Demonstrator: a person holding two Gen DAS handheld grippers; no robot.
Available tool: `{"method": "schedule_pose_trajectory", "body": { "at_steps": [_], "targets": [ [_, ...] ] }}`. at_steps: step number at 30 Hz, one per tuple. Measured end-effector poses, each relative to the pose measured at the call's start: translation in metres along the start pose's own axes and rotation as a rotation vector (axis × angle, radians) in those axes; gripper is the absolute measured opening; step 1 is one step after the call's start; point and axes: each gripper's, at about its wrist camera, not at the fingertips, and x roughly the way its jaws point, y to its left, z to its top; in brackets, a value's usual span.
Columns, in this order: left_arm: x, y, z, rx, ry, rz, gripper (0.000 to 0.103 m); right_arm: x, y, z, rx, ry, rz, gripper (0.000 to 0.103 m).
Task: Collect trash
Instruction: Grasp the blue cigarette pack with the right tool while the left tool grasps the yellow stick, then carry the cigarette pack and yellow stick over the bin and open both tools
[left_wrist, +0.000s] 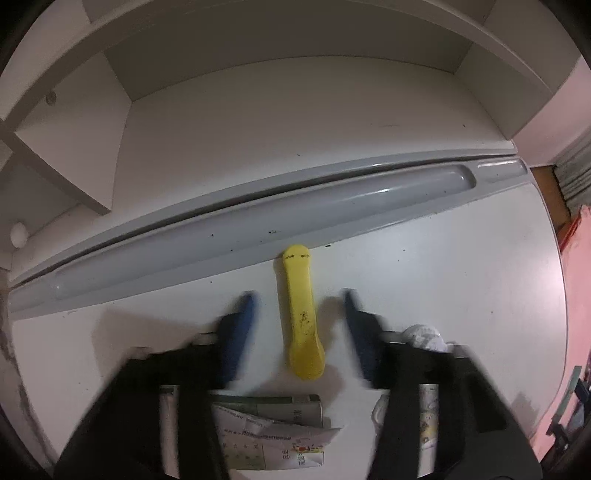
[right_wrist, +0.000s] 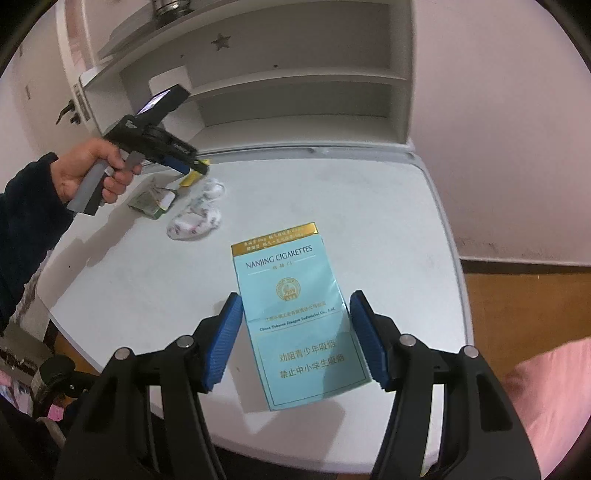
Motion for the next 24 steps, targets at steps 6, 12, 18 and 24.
{"method": "schedule_pose_trajectory", "body": {
  "at_steps": [6,12,18,24],
  "targets": [
    [-0.017,-0.033,-0.013,0.047,-0.058,0.01,0.012,-0.022,-0.036,-0.028,0.139,-0.048,-0.044,0.059],
    [-0.066,-0.127,-0.041,0.186,-0.195,-0.084,0.012,-0.067,-0.096,-0.084,0.375,-0.103,-0.232,0.059],
    [-0.092,-0.288,-0.108,0.434,-0.244,-0.316,0.012,-0.101,-0.167,-0.163,0.659,-0.112,-0.416,0.059],
    [-0.072,-0.448,-0.211,0.706,-0.179,-0.515,0.012,-0.113,-0.226,-0.234,0.809,-0.028,-0.592,0.059]
  ]
}}
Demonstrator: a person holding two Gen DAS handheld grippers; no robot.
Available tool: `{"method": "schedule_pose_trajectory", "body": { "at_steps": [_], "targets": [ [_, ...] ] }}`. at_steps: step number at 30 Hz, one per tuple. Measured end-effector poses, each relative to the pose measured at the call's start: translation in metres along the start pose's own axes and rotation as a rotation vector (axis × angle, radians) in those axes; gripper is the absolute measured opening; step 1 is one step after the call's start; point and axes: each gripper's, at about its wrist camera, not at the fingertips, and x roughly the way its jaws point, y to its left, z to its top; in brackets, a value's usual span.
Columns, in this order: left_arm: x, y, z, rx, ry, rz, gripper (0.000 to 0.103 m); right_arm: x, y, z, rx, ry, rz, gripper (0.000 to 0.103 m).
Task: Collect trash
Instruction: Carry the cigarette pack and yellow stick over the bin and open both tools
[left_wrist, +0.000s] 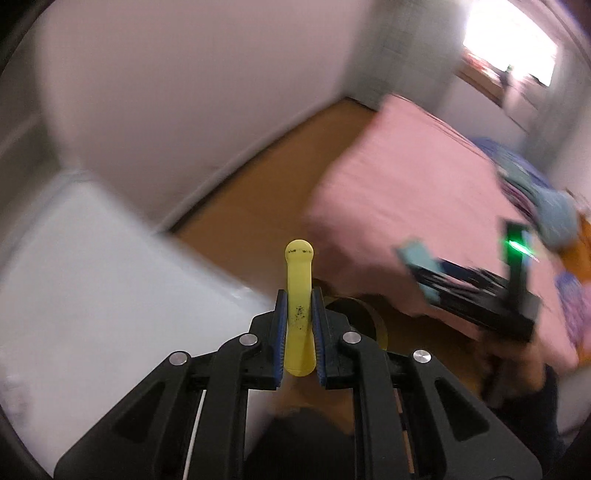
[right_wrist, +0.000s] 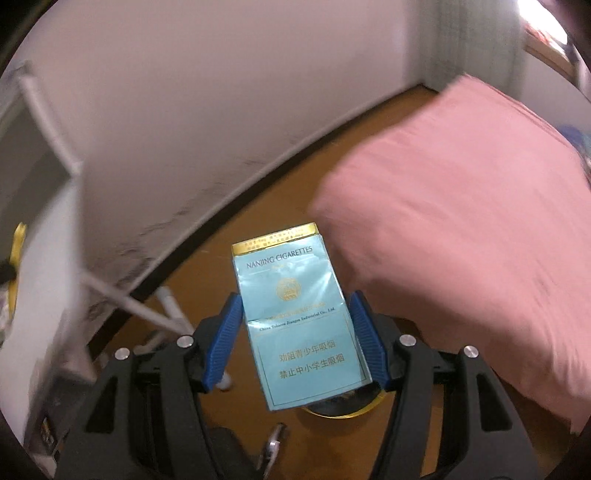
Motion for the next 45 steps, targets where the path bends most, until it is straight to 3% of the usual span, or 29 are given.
{"method": "schedule_pose_trajectory", "body": {
  "at_steps": [5,10,14,19,28,30,32,39,42,45],
  "targets": [
    [0.086,-0.065,-0.026,0.141,0.03,-0.025,0.012,0.055,-0.057,-0.017,0.114,0.135,-0.1,0.059],
    [0.178,-0.078,-0.058,0.112,0.108,-0.043,0.012,0.096,-0.079,-0.03,0.147,0.267,-0.082,0.059],
    [0.222,-0.082,-0.072,0.091,0.131,-0.037,0.012,0.117,-0.089,-0.037,0.158,0.335,-0.067,0.059],
    [0.245,-0.08,-0.086,0.088,0.14,-0.033,0.012,0.126,-0.086,-0.041,0.159,0.362,-0.047,0.059],
    [0.25,-0.073,-0.089,0.025,0.16,-0.087,0.014,0.128,-0.086,-0.036,0.167,0.357,-0.008,0.059],
    [0.242,-0.075,-0.089,0.05,0.152,-0.077,0.021,0.129,-0.084,-0.035,0.164,0.358,-0.01,0.06],
    [0.24,-0.075,-0.087,0.056,0.15,-0.06,0.041,0.129,-0.084,-0.034,0.164,0.359,-0.006,0.06],
    [0.221,-0.07,-0.087,0.049,0.132,-0.04,0.055,0.128,-0.084,-0.034,0.175,0.354,-0.009,0.061],
    [0.209,-0.069,-0.084,0.043,0.113,-0.036,0.063,0.127,-0.082,-0.033,0.177,0.349,-0.01,0.071],
    [0.186,-0.071,-0.08,0.054,0.074,-0.026,0.072,0.126,-0.079,-0.03,0.166,0.337,-0.006,0.072]
  ]
}}
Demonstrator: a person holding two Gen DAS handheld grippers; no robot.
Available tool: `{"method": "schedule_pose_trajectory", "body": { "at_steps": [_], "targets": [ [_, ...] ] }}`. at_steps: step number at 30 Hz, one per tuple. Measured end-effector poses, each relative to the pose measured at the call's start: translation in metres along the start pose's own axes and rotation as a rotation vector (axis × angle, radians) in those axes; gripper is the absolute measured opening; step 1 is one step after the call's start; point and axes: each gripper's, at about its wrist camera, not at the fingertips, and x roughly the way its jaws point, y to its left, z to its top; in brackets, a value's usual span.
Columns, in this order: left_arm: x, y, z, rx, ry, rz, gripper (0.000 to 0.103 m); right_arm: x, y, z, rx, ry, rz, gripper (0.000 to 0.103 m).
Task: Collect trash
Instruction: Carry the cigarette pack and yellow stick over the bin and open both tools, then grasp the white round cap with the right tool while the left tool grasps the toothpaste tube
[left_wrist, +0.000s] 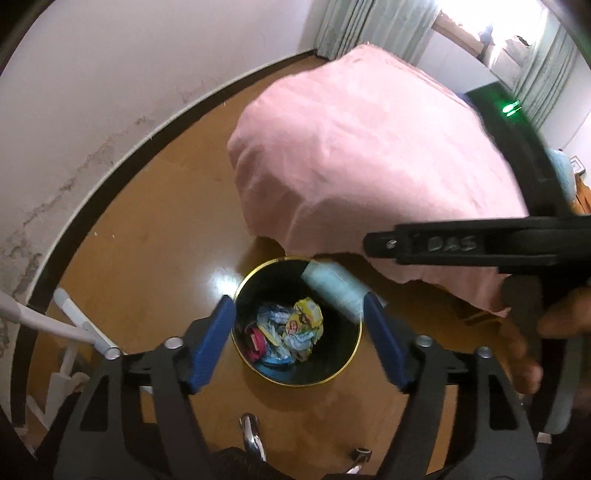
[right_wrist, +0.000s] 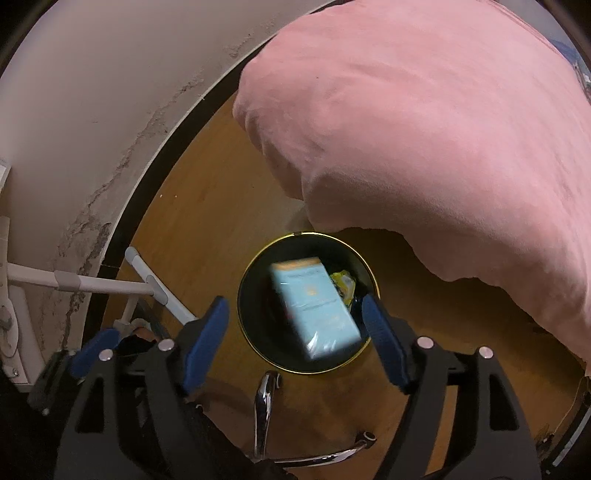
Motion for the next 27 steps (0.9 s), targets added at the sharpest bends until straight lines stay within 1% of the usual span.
{"method": "schedule_pose_trajectory", "body": {
  "at_steps": [3,6,8,11,13,15,16,17,18,20,21,22,23,24,25,26,27],
  "targets": [
    [-0.023,-0.004,0.002,0.015,-0.029,0.004,0.077,-0.004,0.002,0.002,-0.002,-0.02,-0.001,0.072],
    [-0.06,-0.01,0.006,0.045,-0.07,0.013,0.081,-0.012,0.008,0.002,-0.021,-0.046,-0.009,0.072],
    [-0.087,-0.012,0.007,0.061,-0.098,0.03,0.088,-0.024,0.017,0.001,-0.054,-0.086,-0.031,0.072],
    [-0.138,-0.005,0.007,0.073,-0.144,0.052,0.091,-0.052,0.041,-0.005,-0.132,-0.17,-0.066,0.073],
    [-0.174,0.01,0.002,0.073,-0.176,0.076,0.092,-0.075,0.064,-0.014,-0.191,-0.232,-0.062,0.075],
    [-0.216,0.038,-0.009,0.06,-0.212,0.129,0.092,-0.1,0.089,-0.025,-0.239,-0.288,-0.011,0.077],
    [-0.231,0.051,-0.015,0.052,-0.22,0.155,0.093,-0.114,0.106,-0.032,-0.262,-0.315,0.034,0.077],
    [-0.25,0.071,-0.023,0.029,-0.227,0.199,0.093,-0.128,0.124,-0.038,-0.287,-0.336,0.083,0.077],
    [-0.265,0.088,-0.03,0.006,-0.232,0.239,0.093,-0.138,0.142,-0.044,-0.316,-0.35,0.129,0.078],
    [-0.3,0.134,-0.052,-0.064,-0.239,0.321,0.093,-0.16,0.191,-0.061,-0.414,-0.359,0.241,0.078],
    [-0.315,0.155,-0.062,-0.096,-0.24,0.347,0.093,-0.167,0.214,-0.069,-0.46,-0.359,0.281,0.078],
    [-0.334,0.186,-0.078,-0.15,-0.234,0.388,0.093,-0.176,0.252,-0.08,-0.544,-0.347,0.335,0.078],
    [-0.347,0.206,-0.089,-0.188,-0.234,0.416,0.093,-0.179,0.275,-0.086,-0.591,-0.337,0.365,0.078],
    [-0.364,0.232,-0.104,-0.243,-0.236,0.465,0.093,-0.182,0.301,-0.093,-0.644,-0.327,0.397,0.079],
    [-0.376,0.249,-0.115,-0.283,-0.239,0.506,0.093,-0.184,0.334,-0.102,-0.71,-0.31,0.432,0.079],
    [-0.392,0.27,-0.132,-0.337,-0.245,0.555,0.093,-0.183,0.366,-0.112,-0.773,-0.283,0.462,0.079],
    [-0.409,0.291,-0.15,-0.39,-0.257,0.587,0.093,-0.18,0.393,-0.119,-0.822,-0.256,0.482,0.079]
  ]
}}
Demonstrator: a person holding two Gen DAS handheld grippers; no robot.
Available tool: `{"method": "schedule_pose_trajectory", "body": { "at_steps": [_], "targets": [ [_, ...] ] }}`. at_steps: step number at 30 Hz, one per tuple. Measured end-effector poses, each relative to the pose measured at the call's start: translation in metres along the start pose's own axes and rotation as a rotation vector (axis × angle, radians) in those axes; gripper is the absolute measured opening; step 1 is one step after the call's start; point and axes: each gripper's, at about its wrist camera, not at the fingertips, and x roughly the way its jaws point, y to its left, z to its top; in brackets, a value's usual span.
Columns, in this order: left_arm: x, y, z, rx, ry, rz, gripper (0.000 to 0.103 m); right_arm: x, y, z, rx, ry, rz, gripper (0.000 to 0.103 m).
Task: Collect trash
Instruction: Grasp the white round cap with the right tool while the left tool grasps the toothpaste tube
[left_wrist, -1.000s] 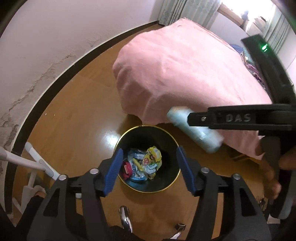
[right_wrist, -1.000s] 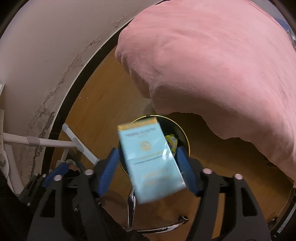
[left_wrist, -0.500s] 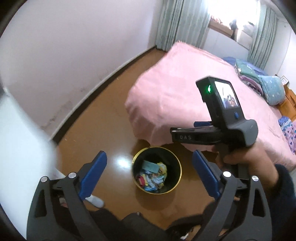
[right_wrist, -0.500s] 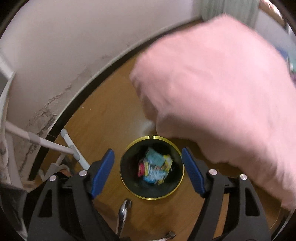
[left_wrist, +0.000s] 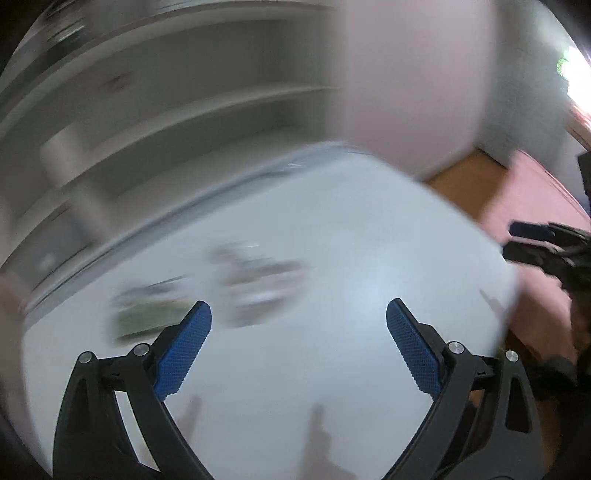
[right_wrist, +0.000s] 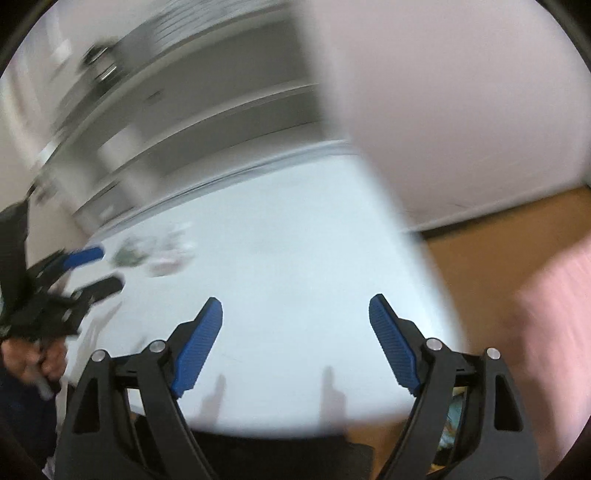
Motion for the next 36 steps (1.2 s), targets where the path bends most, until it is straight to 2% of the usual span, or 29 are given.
{"method": "schedule_pose_trajectory", "body": {
  "at_steps": [4,7,9,12,16,20,21,22,24,26,31,33,36],
  "targets": [
    [-0.015,0.086,-0.024,-0.142,0.006,0.094,0.093,0.078,0.088,0.041,-0.164,0.117,0.086,0.079],
    [-0.023,0.131,-0.044,-0.208,0.019,0.133,0.093,0.117,0.128,0.06,-0.227,0.17,0.116,0.079],
    [-0.022,0.152,-0.052,-0.234,0.035,0.158,0.093,0.141,0.147,0.077,-0.268,0.195,0.107,0.079],
    [-0.017,0.174,-0.063,-0.26,0.058,0.169,0.093,0.177,0.163,0.097,-0.308,0.242,0.093,0.072],
    [-0.008,0.179,-0.057,-0.244,0.068,0.155,0.093,0.215,0.171,0.111,-0.333,0.309,0.06,0.059],
    [0.01,0.172,-0.043,-0.199,0.075,0.131,0.093,0.234,0.175,0.115,-0.377,0.363,0.046,0.055],
    [0.015,0.172,-0.039,-0.189,0.076,0.13,0.093,0.235,0.176,0.113,-0.391,0.377,0.051,0.048],
    [0.021,0.17,-0.032,-0.172,0.079,0.124,0.093,0.237,0.178,0.113,-0.407,0.388,0.047,0.03],
    [0.031,0.168,-0.021,-0.146,0.086,0.11,0.093,0.236,0.183,0.113,-0.446,0.383,0.03,0.03],
    [0.043,0.162,-0.007,-0.104,0.097,0.079,0.093,0.229,0.187,0.119,-0.444,0.352,0.052,0.03],
    [0.069,0.136,0.022,0.077,0.115,0.018,0.093,0.206,0.177,0.128,-0.398,0.295,0.1,0.03],
    [0.081,0.127,0.028,0.145,0.123,0.028,0.093,0.196,0.172,0.125,-0.388,0.288,0.119,0.03],
    [0.103,0.116,0.03,0.226,0.178,0.034,0.093,0.18,0.162,0.122,-0.376,0.274,0.139,0.03]
  ]
}}
